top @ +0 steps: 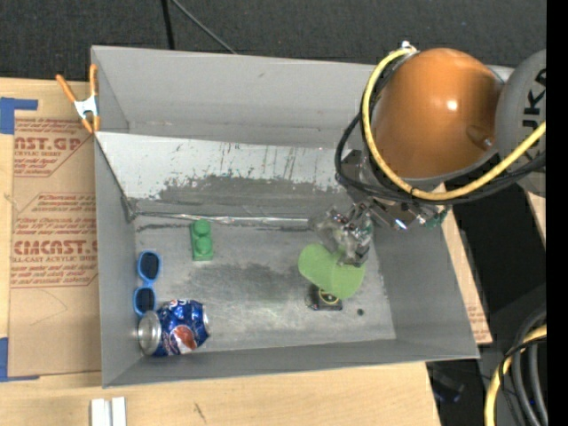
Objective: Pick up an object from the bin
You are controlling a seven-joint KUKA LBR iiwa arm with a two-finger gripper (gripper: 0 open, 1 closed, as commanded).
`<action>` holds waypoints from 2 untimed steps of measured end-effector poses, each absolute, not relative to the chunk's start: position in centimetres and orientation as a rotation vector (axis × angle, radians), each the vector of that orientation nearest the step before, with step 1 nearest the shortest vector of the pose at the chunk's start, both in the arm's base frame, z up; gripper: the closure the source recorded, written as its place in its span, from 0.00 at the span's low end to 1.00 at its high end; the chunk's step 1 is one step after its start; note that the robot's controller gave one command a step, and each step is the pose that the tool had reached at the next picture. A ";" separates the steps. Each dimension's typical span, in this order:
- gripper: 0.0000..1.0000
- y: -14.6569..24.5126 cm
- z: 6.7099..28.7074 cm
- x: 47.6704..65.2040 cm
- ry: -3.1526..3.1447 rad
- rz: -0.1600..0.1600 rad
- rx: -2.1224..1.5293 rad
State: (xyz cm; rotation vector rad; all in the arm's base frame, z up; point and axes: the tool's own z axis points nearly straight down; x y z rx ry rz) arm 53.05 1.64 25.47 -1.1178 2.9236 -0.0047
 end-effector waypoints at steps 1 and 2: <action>1.00 1.0 24.7 52.9 2.971 0.002 -1.013; 1.00 3.2 23.0 48.0 2.985 0.005 -0.986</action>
Offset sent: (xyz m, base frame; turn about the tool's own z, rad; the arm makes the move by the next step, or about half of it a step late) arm -0.0016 -0.0071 -0.0079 0.0733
